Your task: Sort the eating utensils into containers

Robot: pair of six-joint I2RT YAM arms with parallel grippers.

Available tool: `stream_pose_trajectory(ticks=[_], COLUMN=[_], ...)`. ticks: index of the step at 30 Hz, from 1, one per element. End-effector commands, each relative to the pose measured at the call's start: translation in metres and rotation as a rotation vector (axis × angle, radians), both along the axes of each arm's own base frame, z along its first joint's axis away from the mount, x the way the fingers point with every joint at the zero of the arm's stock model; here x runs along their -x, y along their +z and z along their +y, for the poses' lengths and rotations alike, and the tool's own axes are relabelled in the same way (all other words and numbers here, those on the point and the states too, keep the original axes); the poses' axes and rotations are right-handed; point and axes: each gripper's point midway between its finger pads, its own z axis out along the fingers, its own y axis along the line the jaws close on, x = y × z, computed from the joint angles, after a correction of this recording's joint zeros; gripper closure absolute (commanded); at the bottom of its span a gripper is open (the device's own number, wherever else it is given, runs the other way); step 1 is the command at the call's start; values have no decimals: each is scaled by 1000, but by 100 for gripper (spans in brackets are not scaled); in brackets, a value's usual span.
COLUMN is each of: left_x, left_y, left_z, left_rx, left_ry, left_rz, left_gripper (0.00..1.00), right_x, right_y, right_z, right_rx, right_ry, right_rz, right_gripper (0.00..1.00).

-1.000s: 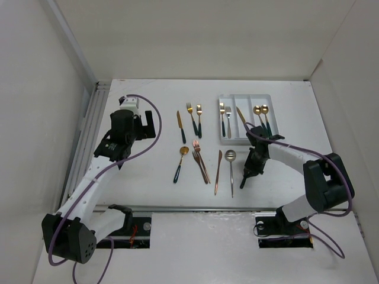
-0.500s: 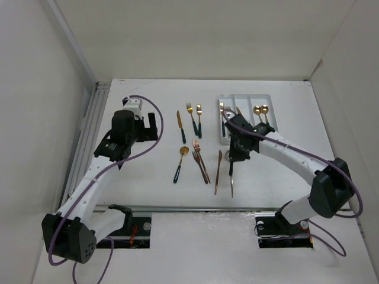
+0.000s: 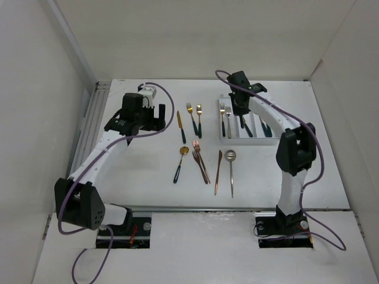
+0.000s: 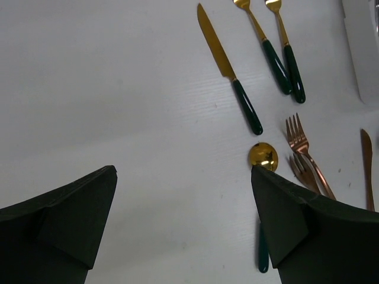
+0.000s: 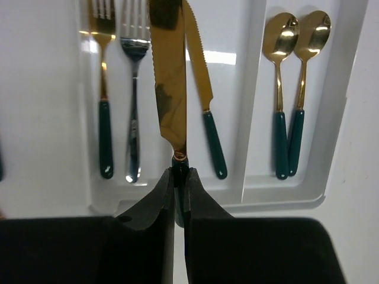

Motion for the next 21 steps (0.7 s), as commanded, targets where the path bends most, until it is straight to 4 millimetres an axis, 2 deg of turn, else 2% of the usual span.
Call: stream_pose_trajectory(ticks=[1,2,3,5,7,11,15,16,20,21], left_x=[-19,-24,-28,-34,-35,-42,-46,-46,-47,-49], left_y=[26,27,18,20,8,1,-13,-18,-23,-28], left_z=[-10,-12,-12,-15,-21,-27,-34,-34,-43,-48], left_rx=[-13,-13,-27,-27,-29,-11,-4,-6,-13,-22], left_ry=[-64,-64,-70,-84,-101,-109,-119,-119,-125,-132], left_rz=[-32,-32,-5,-15,17,27,52,63,77,85], left_gripper=[5,6,8,8,9,9,10,10,10,10], right_x=[-31,-37,-41,-48,-50,-44,-47,-49,-49,-47], right_y=[2,-11,-14,-21,-34,-67,-81,-80,-84,-87], right_z=[-29,-31,-35,-40,-34,-28,-21,-20,-21,-21], right_rx=[119,127,127,118,97,76,33,15,12,9], right_ry=[7,-1,-10,-21,-2,22,15,-5,-34,-43], right_rz=[-22,0,2,9,32,83,68,53,55,62], right_gripper=[100,100,100,100,100,100,100,98,77,68])
